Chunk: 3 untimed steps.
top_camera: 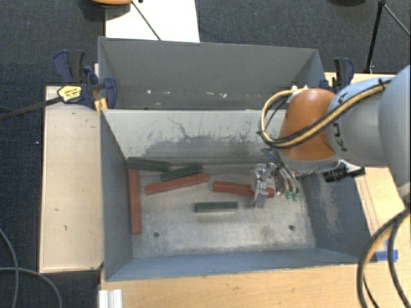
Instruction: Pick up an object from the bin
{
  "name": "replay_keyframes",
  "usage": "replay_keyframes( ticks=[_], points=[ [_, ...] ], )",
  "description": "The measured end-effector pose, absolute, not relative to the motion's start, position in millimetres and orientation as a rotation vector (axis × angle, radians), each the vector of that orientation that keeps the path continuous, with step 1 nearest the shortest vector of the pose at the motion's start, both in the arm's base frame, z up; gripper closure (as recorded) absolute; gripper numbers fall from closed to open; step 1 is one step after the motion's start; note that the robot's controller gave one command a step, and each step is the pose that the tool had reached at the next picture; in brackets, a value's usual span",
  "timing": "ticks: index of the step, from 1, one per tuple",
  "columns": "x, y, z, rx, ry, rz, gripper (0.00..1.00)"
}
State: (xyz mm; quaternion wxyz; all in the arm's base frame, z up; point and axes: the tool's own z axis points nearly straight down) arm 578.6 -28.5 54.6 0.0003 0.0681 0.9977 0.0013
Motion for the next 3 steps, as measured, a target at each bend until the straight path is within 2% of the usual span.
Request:
replay_keyframes(
  ticks=[1, 2, 3],
  points=[
    [515.1, -12.8, 67.9, 0.076, 3.132, 0.000, 1.00],
    [509.6, -5.6, 68.4, 0.160, 3.142, 0.001, 1.00],
    [524.6, 9.1, 254.5, 0.038, 3.132, 0.000, 1.00]
  ],
)
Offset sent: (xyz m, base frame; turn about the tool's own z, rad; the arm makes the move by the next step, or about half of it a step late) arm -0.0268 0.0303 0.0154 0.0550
